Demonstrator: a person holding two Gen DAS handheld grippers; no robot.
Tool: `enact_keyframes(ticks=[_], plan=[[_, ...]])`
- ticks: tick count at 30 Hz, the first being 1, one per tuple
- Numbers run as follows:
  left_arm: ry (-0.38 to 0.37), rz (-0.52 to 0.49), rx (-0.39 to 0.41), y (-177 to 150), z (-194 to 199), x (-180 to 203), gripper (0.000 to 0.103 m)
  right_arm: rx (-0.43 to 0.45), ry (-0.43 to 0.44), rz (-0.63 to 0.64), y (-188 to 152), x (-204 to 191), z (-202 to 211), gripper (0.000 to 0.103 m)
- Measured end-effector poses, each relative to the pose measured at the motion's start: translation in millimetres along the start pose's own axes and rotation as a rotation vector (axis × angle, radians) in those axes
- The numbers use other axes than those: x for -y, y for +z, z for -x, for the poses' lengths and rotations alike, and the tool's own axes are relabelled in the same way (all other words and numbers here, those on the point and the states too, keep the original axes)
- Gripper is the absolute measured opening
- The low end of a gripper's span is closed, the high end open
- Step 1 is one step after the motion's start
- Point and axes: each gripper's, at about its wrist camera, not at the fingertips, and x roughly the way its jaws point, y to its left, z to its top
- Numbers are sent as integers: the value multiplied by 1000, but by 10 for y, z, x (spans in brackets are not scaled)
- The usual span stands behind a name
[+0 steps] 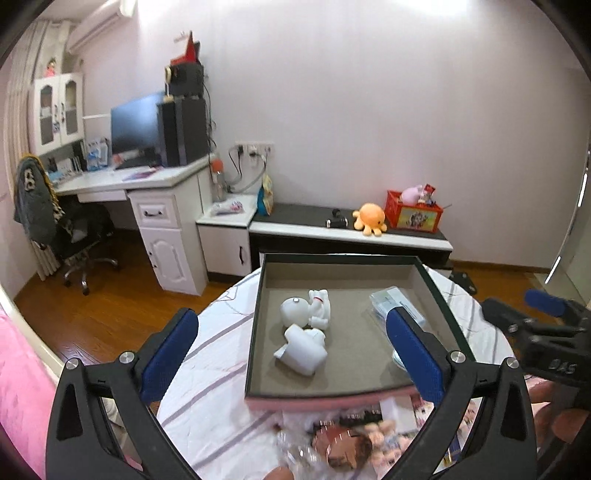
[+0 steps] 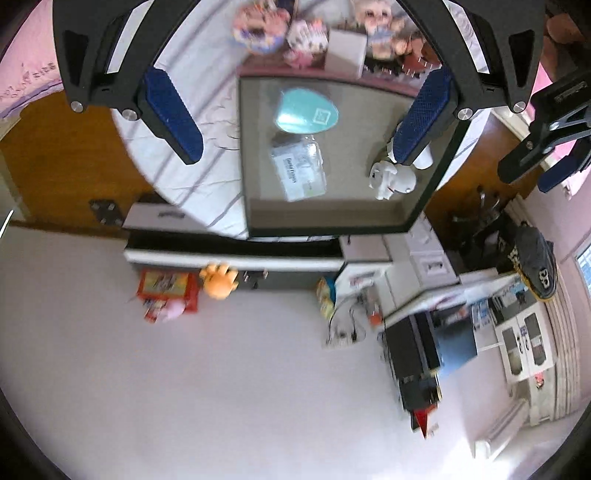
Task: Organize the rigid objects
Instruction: 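Withdraw both tools from the box and move toward the remaining items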
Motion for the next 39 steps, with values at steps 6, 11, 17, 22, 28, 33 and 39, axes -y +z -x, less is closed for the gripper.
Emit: enact_keyframes(ticks=[6,11,17,22,28,33,39], plan=[[-2,-5,33,-232,493,118,103,121,-40,-32,-321,-12,715,103],[1,-19,31,-439,759,239,103,152,-72,-52,-600,15,1075,103],[12,-25,48,-625,1041,286,103,172,-108,-52,-915,-9,1372,103],[7,-25,65,-696,1199,299,103,190,-124,-18,-1004,-92,1496,103],[5,-25,72,-726,1279,312,103,202,-129,-14,-1023,-121,1585,103],[2,-20,74,-740,1314,313,103,203,-130,-14,-1027,-134,1600,103],[3,-14,70,-756,1349,302,103,200,-131,-15,-1043,-133,1635,103]])
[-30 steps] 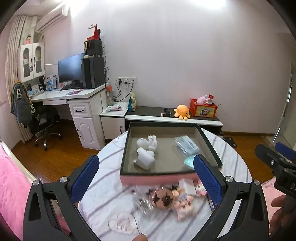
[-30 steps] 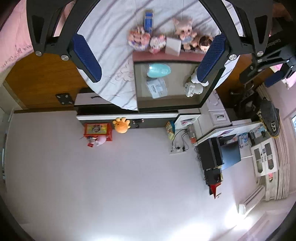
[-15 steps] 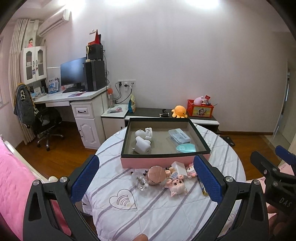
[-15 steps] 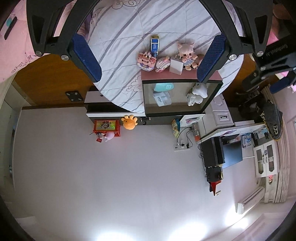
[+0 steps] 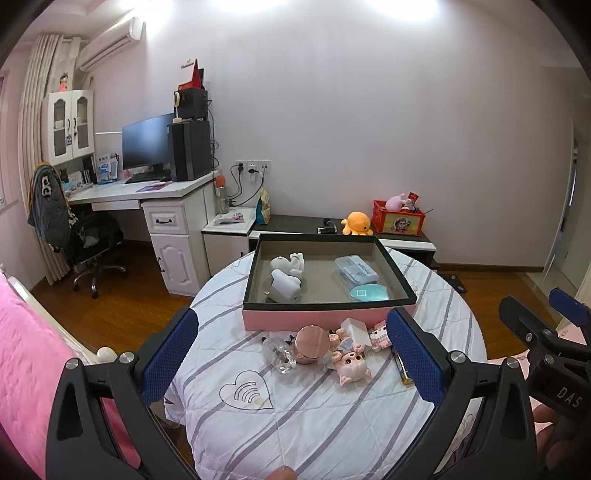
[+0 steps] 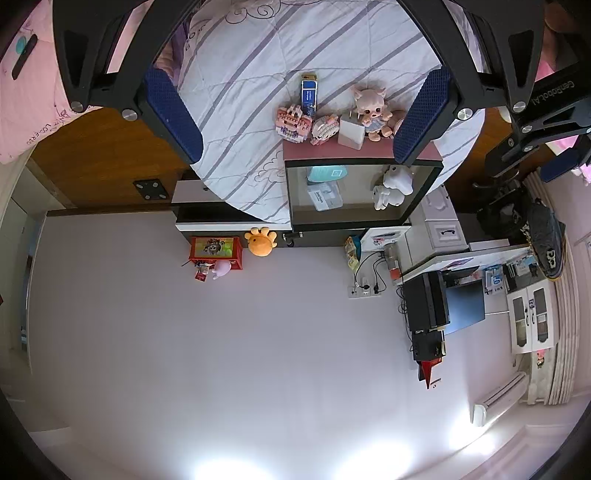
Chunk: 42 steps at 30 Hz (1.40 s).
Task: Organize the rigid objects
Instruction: 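Withdraw both tools from the box and move toward the remaining items, then grasp the glass bottle with the left gripper while the right grasps the blue tube box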
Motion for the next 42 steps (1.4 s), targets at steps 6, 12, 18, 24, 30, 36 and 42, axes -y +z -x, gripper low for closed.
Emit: enact_keyframes(ticks=[6,12,18,24,30,36,42], plan=[[0,-1,-2,-3,-3,-6,103,-7,1,1,-2,-8,-20,103],[5,5,-36,-79,-97,-36,103,-36,-2,-4,-16,12,-143,103],[16,11,-101,-235,-330,-84,103,-97,-7,4,-97,47,-394,103],[23,32,-206,-442,-721,-153,103,-203,-11,6,-284,110,-774,103],[44,40,-289,-627,-1112,-232,103,-322,-14,4,-504,186,-1177,103],[62,48,-349,-763,-1451,-335,103,-416,19,-9,-680,186,-1524,103],[56,59,-394,-841,-1723,-435,103,-492,34,-2,-851,88,-1834,102]])
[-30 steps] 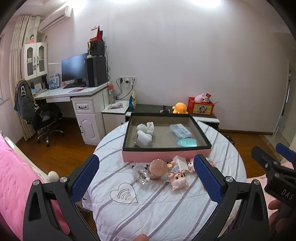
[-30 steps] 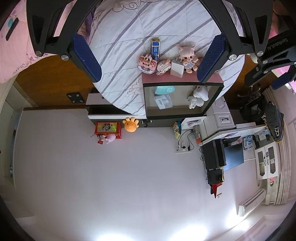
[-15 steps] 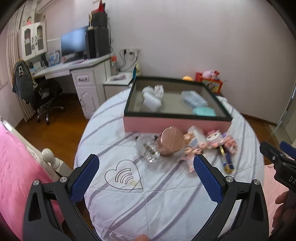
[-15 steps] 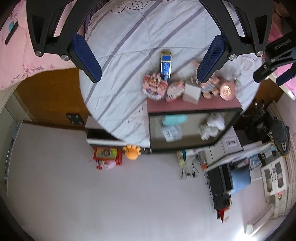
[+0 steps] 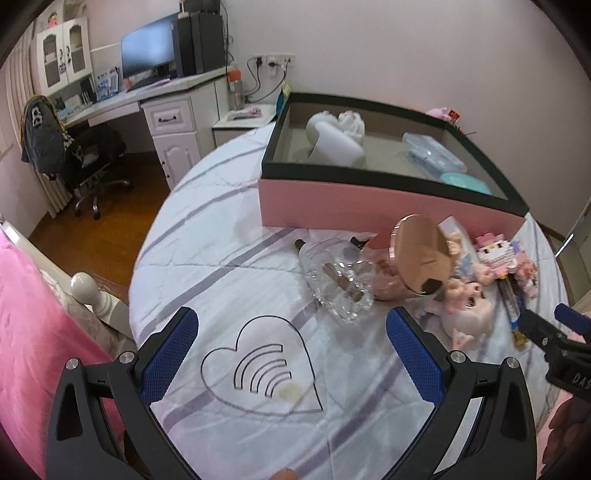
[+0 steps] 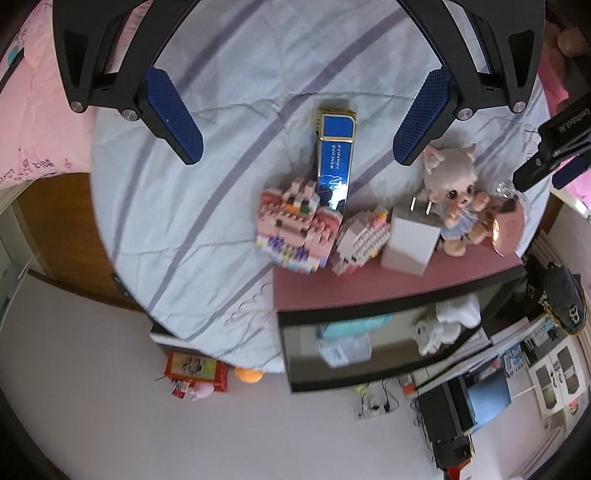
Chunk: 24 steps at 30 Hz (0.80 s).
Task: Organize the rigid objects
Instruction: 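Grasp the glass bottle with the left gripper while the right grasps the blue tube box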
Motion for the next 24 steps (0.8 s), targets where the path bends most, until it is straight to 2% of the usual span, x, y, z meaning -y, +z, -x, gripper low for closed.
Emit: enact_keyframes(ticks=[3,5,8,15,21,24], plan=[[-5,2,-19,38,-131,-16,103,-12,-9,23,10,-70,-114,94],[-7,8,-22,69,-186,-25,103,-17,-39,46,12,-116,-182,82],[-17,23,-23,120,-251,-50,103,-3,-63,69,31,-163,-206,73],[-13,48,-20,242,-349,-110,103,9,-50,98,63,-209,-217,62],[36,-1,-43,342,-529,-115,103,11,-22,104,76,-231,-224,52],[5,0,-51,386,-584,-147,102,14,-4,107,65,-241,-212,40]])
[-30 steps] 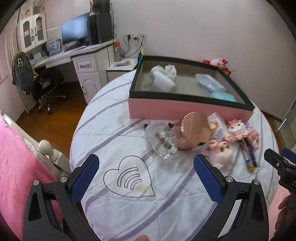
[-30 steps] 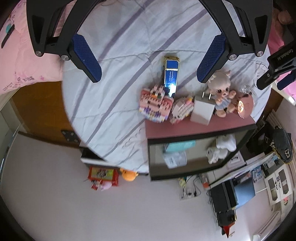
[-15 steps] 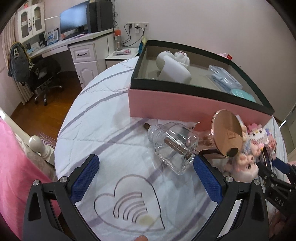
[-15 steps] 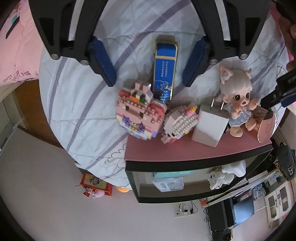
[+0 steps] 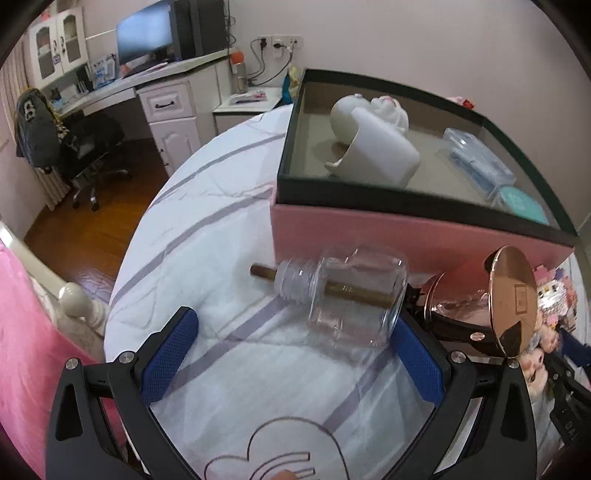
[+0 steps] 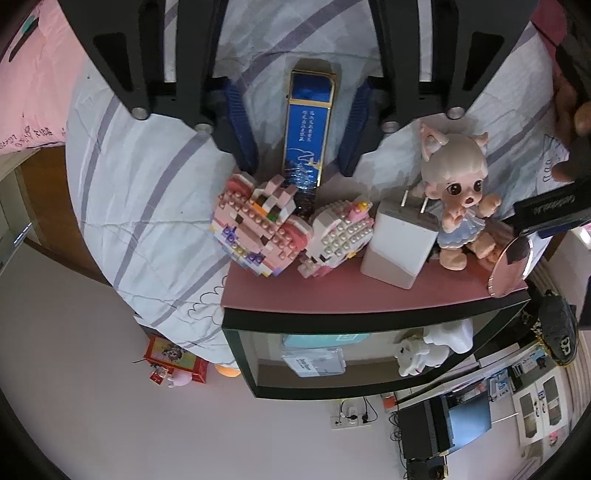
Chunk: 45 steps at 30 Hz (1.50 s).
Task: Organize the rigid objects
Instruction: 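Grasp the glass bottle with the left gripper while the right grasps the blue tube box, then carry the bottle and blue box over the pink box and release them inside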
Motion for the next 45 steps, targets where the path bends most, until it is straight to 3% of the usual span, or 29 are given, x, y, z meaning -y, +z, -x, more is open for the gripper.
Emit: enact_keyframes(ticks=[2,5,7,9,11,15,20,28,34,40,45], plan=[[-20,-12,4,20,-4,-2,95,0,26,-7,1,7,11,26],[-23,-25,8,24,21,-9,88,-2,36,-10,-10,26,24,23],[-26,-25,7,35,26,-29,90,-5,44,-16,-11,46,29,23],[-16,-21,-4,59,-8,-40,100,-6,44,-17,-12,54,30,23],[-21,-20,0,67,-29,-41,100,-7,42,-15,-15,54,32,23],[-35,-36,18,81,-23,-32,77,-4,33,7,-15,25,32,21],[-71,-25,24,1,48,-64,76,-8,67,-9,-49,58,73,21],[-42,-33,51,-231,342,-113,76,-32,194,-72,-167,152,240,21],[-44,-28,88,-301,602,-130,76,-21,243,-87,-187,141,403,21],[-65,-45,147,-215,880,-43,76,40,273,-83,-29,96,621,21],[-89,-56,215,92,1062,34,76,112,281,-50,300,58,757,21]])
